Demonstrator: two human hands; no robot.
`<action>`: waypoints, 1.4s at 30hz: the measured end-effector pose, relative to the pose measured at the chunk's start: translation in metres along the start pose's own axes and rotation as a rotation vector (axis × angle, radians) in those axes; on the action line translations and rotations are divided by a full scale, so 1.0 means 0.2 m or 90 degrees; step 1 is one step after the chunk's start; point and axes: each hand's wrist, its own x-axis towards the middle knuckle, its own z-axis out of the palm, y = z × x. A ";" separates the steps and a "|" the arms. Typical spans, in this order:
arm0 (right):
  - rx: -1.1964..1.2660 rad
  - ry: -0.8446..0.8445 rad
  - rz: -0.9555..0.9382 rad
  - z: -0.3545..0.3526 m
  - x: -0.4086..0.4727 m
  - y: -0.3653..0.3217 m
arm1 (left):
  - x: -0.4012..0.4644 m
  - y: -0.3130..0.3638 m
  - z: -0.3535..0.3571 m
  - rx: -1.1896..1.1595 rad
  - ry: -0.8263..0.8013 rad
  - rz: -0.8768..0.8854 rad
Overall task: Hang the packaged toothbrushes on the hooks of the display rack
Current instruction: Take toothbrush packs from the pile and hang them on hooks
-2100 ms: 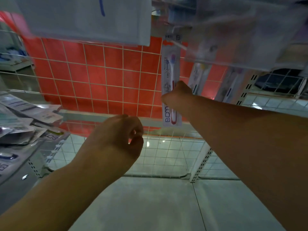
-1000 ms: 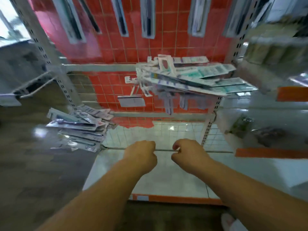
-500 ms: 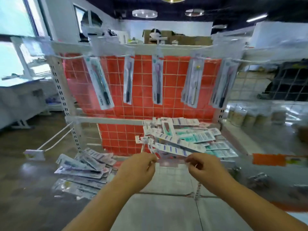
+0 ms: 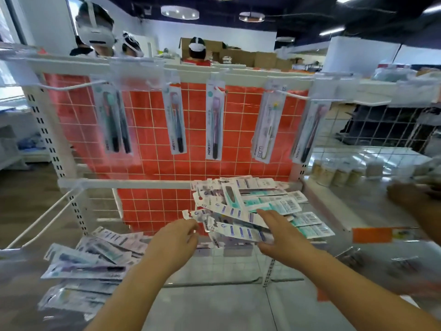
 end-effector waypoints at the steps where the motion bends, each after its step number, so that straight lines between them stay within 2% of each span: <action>1: -0.014 -0.008 -0.003 0.00 0.02 0.01 | 0.01 0.01 0.00 -0.004 0.004 -0.005; 7: -0.046 -0.056 -0.014 0.01 0.13 0.08 | 0.07 0.08 -0.02 -0.007 0.024 -0.043; 17: -0.157 -0.156 -0.008 0.12 0.28 0.12 | 0.07 0.09 -0.05 0.003 0.041 -0.047; 27: -0.192 -0.061 -0.043 0.16 0.29 0.14 | 0.01 -0.01 -0.07 0.013 0.001 -0.051; 33: -0.174 -0.067 -0.068 0.13 0.28 0.14 | 0.01 -0.05 -0.05 0.015 -0.006 -0.056; 42: -0.179 -0.061 -0.032 0.04 0.27 0.11 | 0.01 0.02 -0.05 -0.014 -0.025 -0.018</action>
